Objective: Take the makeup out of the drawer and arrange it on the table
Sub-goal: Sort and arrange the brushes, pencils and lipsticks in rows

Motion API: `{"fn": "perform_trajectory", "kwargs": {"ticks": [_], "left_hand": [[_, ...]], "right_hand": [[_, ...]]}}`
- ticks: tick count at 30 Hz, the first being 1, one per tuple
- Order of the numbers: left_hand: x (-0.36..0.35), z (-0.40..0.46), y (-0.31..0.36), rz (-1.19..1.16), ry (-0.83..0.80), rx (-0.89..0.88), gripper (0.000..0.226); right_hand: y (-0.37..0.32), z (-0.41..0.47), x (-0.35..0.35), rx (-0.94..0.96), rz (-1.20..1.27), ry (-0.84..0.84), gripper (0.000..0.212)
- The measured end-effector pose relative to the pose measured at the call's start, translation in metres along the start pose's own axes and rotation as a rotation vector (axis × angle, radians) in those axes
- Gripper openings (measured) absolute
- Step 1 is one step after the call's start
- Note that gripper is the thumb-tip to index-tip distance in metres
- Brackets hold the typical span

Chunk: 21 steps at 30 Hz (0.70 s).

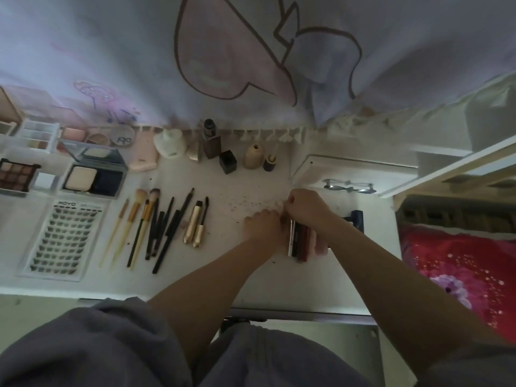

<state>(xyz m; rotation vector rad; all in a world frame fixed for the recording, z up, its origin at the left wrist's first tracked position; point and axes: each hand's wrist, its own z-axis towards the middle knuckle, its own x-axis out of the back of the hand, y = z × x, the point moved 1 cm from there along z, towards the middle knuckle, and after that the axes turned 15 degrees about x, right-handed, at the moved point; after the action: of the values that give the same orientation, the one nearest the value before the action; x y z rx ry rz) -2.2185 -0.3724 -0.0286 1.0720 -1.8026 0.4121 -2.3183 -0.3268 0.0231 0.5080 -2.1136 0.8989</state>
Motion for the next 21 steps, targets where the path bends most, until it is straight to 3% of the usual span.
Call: {"fn": "perform_trajectory", "kwargs": {"ticks": [3,7,10,15,21], "left_hand": [[0.009,-0.003,-0.004,-0.093,-0.009,0.02,0.034],[0.032,-0.019,-0.029,-0.188,0.066,-0.2,0.027],[0.051,-0.03,-0.054,-0.166,0.094,-0.276,0.025],[0.078,-0.04,-0.088,-0.276,0.023,-0.255,0.023],[0.112,-0.055,-0.111,-0.417,-0.038,-0.292,0.025]], "right_hand": [[0.0,0.003,0.001,0.022,-0.011,-0.007,0.029],[-0.009,-0.007,0.007,0.057,0.161,-0.1,0.054],[-0.025,-0.018,0.014,0.107,0.31,-0.187,0.046],[-0.058,-0.036,0.018,0.248,0.642,-0.124,0.029],[-0.088,-0.049,0.026,0.426,0.649,-0.132,0.022]]}}
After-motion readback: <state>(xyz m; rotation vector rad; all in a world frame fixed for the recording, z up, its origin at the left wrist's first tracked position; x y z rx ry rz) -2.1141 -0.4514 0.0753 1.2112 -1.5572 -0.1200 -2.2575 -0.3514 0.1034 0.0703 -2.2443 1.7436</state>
